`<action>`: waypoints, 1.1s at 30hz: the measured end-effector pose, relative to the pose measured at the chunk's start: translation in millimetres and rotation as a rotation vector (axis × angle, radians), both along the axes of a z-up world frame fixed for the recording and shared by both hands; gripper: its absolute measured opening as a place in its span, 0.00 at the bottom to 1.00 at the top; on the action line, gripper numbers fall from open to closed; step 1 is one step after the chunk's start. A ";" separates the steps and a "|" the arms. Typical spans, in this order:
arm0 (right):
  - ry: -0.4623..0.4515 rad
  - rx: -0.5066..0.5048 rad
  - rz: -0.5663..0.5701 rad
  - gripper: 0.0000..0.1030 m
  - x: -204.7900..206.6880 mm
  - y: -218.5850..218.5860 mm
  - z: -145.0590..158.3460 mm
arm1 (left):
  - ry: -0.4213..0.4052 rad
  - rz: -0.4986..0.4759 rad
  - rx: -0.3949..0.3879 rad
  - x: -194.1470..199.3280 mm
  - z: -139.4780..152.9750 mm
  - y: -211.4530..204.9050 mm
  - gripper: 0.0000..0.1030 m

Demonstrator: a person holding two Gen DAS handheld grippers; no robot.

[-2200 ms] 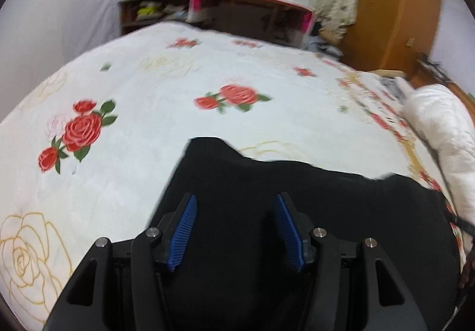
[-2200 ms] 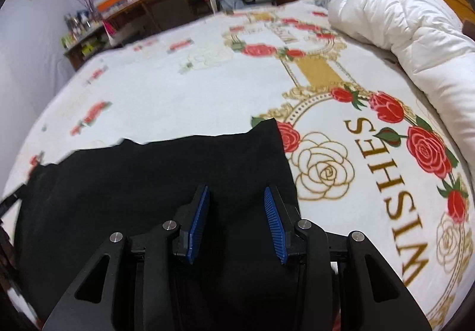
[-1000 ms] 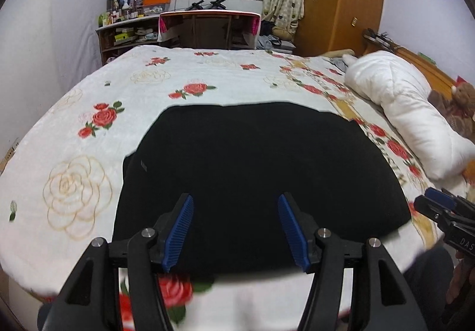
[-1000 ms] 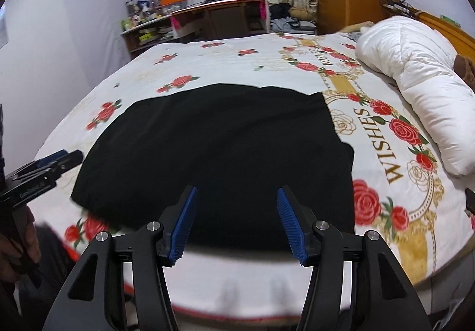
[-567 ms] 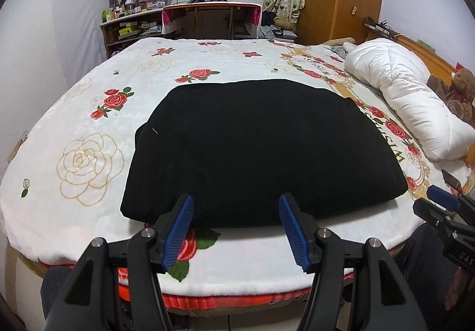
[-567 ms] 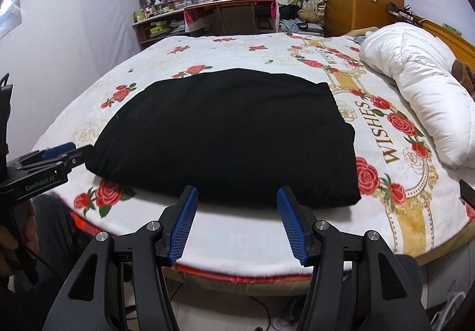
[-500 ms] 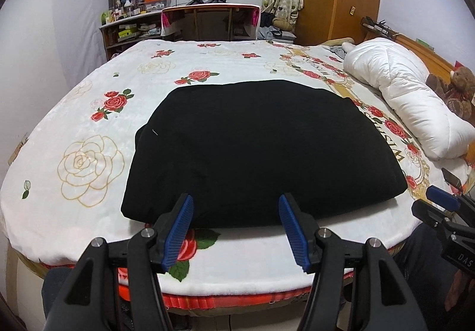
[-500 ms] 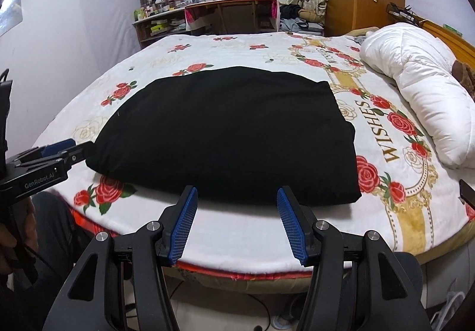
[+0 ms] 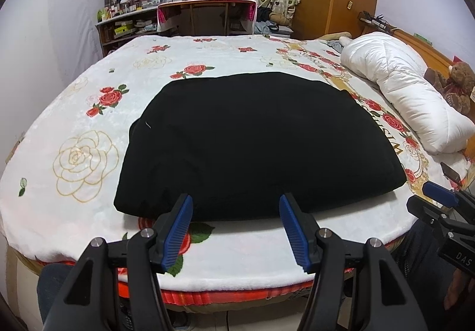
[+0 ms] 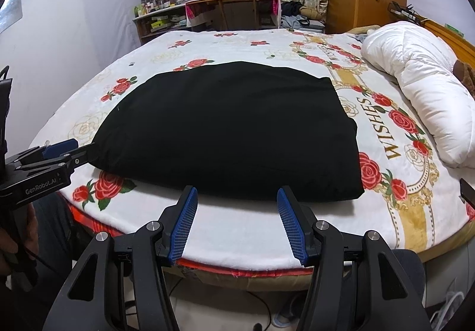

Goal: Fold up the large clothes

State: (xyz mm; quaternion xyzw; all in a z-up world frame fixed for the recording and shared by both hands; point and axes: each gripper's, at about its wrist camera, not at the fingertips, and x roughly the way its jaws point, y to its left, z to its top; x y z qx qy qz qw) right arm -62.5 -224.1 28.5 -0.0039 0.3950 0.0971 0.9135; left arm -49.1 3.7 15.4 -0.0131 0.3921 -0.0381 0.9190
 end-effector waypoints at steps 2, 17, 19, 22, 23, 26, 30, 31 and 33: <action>0.003 -0.002 -0.003 0.55 2.5 -0.6 -1.0 | 0.010 0.006 -0.015 1.9 -2.1 0.9 0.61; 0.028 -0.006 -0.016 0.55 15.9 -4.5 -7.1 | 0.054 -0.006 -0.016 13.5 -12.9 -1.7 0.61; 0.029 -0.008 -0.012 0.55 17.4 -3.6 -7.6 | 0.055 -0.001 -0.014 13.9 -13.2 -1.3 0.61; 0.031 -0.009 -0.011 0.55 18.9 -3.1 -8.0 | 0.057 0.000 -0.030 14.4 -12.7 1.0 0.61; 0.030 -0.009 -0.012 0.55 18.6 -2.8 -7.8 | 0.059 0.001 -0.034 14.8 -12.6 1.7 0.61; 0.028 -0.009 -0.013 0.55 19.4 -3.3 -8.1 | 0.060 -0.001 -0.026 15.4 -11.9 0.9 0.61; 0.031 -0.011 -0.015 0.55 20.3 -3.4 -9.2 | 0.056 -0.007 -0.020 14.4 -11.3 -0.4 0.61; 0.031 -0.010 -0.015 0.55 20.5 -3.7 -9.0 | 0.056 -0.004 -0.015 14.2 -11.3 -0.7 0.61; 0.030 -0.009 -0.014 0.55 20.3 -3.5 -8.8 | 0.055 -0.002 -0.016 14.5 -11.0 -0.7 0.61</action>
